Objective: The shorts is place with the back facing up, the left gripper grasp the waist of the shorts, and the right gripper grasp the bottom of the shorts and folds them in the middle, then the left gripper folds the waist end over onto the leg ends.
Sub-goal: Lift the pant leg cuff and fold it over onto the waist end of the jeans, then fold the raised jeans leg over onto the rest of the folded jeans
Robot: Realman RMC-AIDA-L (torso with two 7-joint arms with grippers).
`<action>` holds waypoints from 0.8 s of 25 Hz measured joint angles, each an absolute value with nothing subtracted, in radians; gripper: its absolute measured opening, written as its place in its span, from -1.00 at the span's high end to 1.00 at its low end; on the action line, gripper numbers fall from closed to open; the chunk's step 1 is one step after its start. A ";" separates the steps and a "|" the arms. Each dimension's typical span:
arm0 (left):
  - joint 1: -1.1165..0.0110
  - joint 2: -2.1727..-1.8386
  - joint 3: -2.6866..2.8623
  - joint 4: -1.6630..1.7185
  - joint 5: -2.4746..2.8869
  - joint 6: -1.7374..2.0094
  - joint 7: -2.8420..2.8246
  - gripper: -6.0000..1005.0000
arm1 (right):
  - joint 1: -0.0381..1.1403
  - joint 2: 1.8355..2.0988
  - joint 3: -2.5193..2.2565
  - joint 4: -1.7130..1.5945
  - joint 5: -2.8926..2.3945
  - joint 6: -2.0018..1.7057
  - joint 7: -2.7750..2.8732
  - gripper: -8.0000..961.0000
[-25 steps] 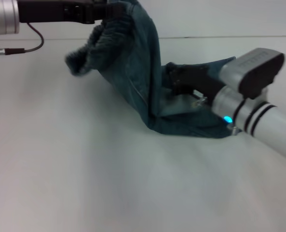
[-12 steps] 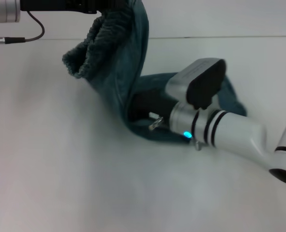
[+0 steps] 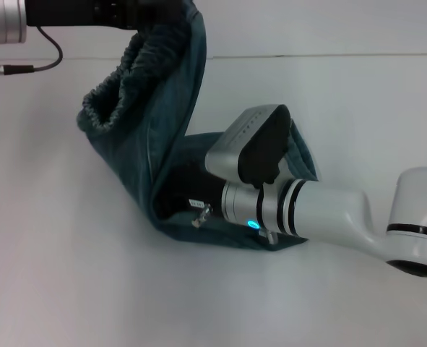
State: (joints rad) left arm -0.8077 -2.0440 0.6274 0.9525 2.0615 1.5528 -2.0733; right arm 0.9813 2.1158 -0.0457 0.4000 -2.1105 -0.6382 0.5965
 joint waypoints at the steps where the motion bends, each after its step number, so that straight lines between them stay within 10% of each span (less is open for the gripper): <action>1: -0.806 -2.043 0.627 0.948 2.062 1.555 -2.071 0.79 | 0.979 2.112 -0.046 0.400 -2.152 -0.640 0.626 0.99; 20: -0.772 -2.067 0.757 0.889 2.061 1.596 -2.038 0.79 | 0.697 2.096 0.380 0.059 -2.293 -1.067 0.781 0.92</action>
State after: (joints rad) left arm -0.7716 -2.0673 0.7574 0.8887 2.0611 1.5959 -2.0383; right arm 0.6972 2.0956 0.3802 0.0589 -2.2926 -1.0670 0.7809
